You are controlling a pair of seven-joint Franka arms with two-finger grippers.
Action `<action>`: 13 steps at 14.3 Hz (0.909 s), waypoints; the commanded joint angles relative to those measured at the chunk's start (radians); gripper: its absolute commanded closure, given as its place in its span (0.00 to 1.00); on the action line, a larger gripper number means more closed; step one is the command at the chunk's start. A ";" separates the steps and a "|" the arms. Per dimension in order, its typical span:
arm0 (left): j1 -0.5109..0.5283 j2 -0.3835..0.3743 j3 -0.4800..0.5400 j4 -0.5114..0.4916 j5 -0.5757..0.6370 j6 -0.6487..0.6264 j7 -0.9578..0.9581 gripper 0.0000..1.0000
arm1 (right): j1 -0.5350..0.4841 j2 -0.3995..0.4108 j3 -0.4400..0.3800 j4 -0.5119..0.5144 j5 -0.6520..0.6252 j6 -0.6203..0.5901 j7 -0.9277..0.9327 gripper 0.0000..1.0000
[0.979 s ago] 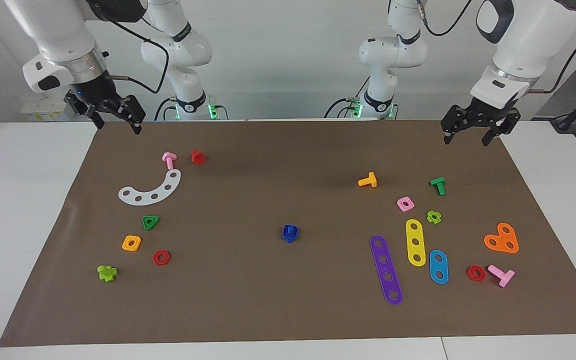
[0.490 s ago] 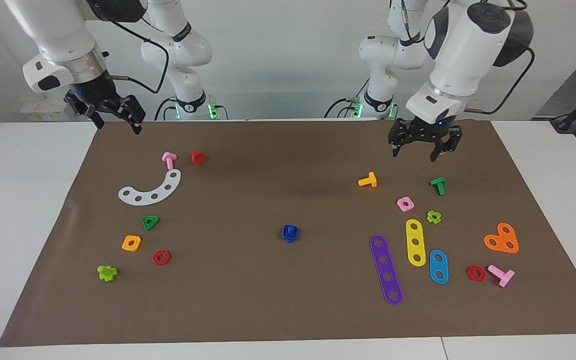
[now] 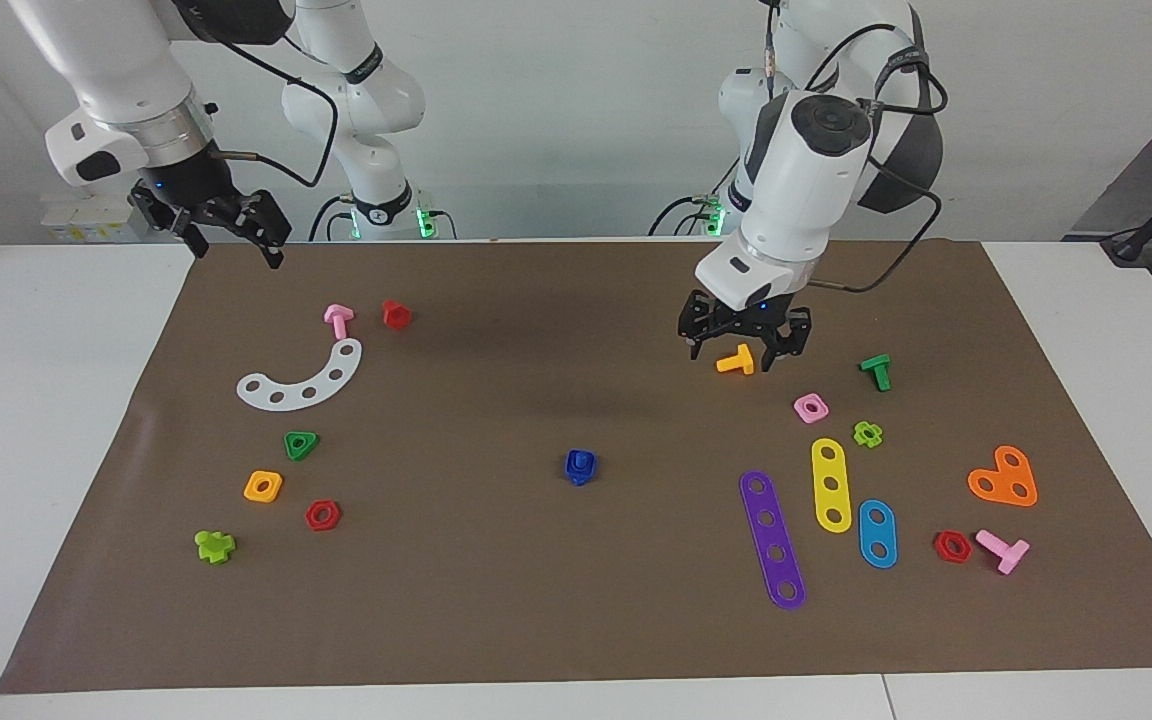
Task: Unscrew and place screws in storage area
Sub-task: 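Reach the left gripper over the blue nut on the triangle bolt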
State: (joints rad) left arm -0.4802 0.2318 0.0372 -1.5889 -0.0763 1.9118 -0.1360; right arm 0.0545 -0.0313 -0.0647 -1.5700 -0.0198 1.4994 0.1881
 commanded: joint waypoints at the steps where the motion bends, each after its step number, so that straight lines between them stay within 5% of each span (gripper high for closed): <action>1: -0.064 0.107 0.021 0.094 -0.031 0.023 -0.013 0.02 | -0.005 -0.021 0.000 -0.025 0.021 0.019 -0.006 0.00; 6: -0.127 0.306 0.023 0.240 -0.023 0.081 -0.109 0.04 | -0.007 -0.021 0.000 -0.025 0.021 0.019 -0.006 0.00; 13: -0.152 0.368 0.021 0.237 -0.017 0.194 -0.111 0.07 | -0.007 -0.021 0.000 -0.025 0.021 0.019 -0.006 0.00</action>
State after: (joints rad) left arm -0.6147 0.5768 0.0391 -1.3790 -0.0905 2.0901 -0.2385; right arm 0.0545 -0.0313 -0.0647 -1.5700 -0.0198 1.4995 0.1881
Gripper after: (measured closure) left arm 0.057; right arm 0.000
